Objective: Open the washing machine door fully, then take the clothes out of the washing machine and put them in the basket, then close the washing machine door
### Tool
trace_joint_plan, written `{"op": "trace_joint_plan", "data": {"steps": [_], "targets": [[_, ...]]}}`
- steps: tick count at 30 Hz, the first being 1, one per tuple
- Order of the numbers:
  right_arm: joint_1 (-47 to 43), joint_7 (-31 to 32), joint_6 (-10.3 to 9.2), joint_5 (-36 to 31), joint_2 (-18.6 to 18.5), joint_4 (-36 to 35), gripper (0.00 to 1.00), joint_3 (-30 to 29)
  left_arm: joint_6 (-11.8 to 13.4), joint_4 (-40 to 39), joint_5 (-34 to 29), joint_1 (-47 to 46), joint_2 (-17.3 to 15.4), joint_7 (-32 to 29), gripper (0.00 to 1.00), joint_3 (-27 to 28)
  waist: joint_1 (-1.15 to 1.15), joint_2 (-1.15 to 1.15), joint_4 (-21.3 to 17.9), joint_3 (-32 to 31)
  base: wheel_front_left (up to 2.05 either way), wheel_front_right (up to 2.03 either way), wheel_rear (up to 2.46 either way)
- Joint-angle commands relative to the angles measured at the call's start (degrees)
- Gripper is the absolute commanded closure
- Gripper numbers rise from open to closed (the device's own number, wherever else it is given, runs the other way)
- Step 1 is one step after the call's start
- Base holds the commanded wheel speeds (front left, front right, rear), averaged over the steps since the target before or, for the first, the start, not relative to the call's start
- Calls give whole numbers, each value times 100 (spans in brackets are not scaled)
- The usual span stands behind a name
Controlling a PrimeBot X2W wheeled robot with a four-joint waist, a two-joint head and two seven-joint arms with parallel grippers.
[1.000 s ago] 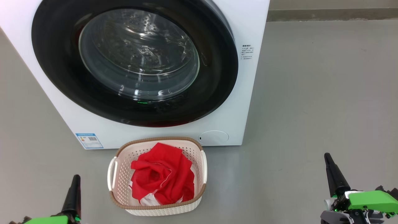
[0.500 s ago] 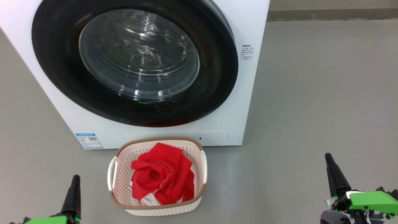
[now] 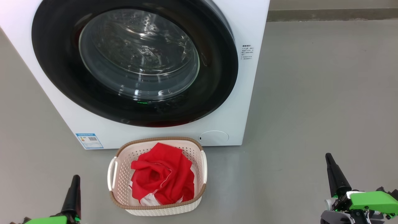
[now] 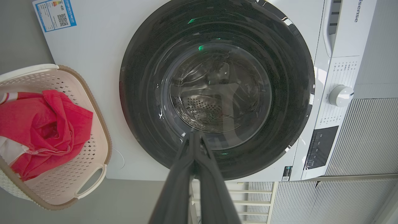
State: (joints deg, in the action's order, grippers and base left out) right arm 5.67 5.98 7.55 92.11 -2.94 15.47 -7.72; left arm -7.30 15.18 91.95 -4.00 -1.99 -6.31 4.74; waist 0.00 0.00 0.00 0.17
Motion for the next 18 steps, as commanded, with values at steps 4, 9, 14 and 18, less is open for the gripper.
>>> {"op": "trace_joint_plan", "data": {"steps": [4,9,14,18], "targets": [[50,41,-6,15,-6,-146,100,131,-19,-112,16,-220,-89,-23,100,184,0,0,0,0,0,0,0],[50,42,-6,14,-5,-146,100,130,-19,-112,16,-220,-89,-23,100,184,0,0,0,0,0,0,0],[50,43,-6,13,-4,-146,100,129,-19,-112,16,-220,-89,-23,100,184,0,0,0,0,0,0,0],[50,44,-6,12,-4,-146,100,128,-19,-112,16,-220,-89,-23,100,184,0,0,0,0,0,0,0]]}}
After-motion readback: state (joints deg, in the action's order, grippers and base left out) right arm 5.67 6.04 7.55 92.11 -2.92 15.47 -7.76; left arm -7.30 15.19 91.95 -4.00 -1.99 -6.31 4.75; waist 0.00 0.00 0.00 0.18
